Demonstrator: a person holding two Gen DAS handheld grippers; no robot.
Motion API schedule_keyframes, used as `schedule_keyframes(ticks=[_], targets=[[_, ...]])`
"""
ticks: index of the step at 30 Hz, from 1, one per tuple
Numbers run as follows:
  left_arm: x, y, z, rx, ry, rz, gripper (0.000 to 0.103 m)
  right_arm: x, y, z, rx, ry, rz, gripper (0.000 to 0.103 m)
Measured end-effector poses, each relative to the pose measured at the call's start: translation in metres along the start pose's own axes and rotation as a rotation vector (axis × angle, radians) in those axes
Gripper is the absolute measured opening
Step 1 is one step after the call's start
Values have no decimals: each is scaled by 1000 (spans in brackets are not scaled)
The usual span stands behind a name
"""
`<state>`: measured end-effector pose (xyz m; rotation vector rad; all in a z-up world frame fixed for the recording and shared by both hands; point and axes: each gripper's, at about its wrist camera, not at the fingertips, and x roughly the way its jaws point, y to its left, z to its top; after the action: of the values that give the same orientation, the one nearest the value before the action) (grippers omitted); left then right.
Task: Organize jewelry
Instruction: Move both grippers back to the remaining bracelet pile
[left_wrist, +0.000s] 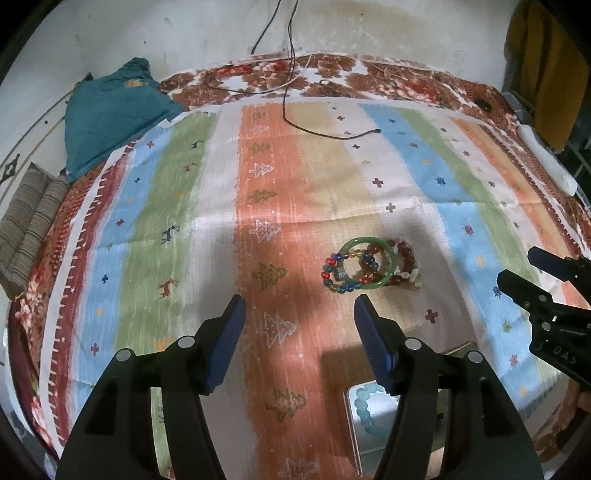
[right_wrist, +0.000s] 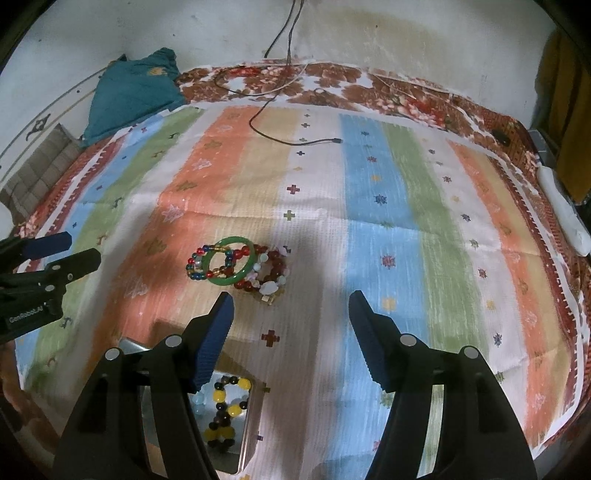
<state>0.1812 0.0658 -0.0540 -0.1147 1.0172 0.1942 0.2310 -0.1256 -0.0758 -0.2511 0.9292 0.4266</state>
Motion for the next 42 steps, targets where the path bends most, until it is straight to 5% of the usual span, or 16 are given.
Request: schedule_keyframes(ticks=[42], targets=[[102,-5,37,65,181,-7,62,116,-10,37,18,198,15,65]])
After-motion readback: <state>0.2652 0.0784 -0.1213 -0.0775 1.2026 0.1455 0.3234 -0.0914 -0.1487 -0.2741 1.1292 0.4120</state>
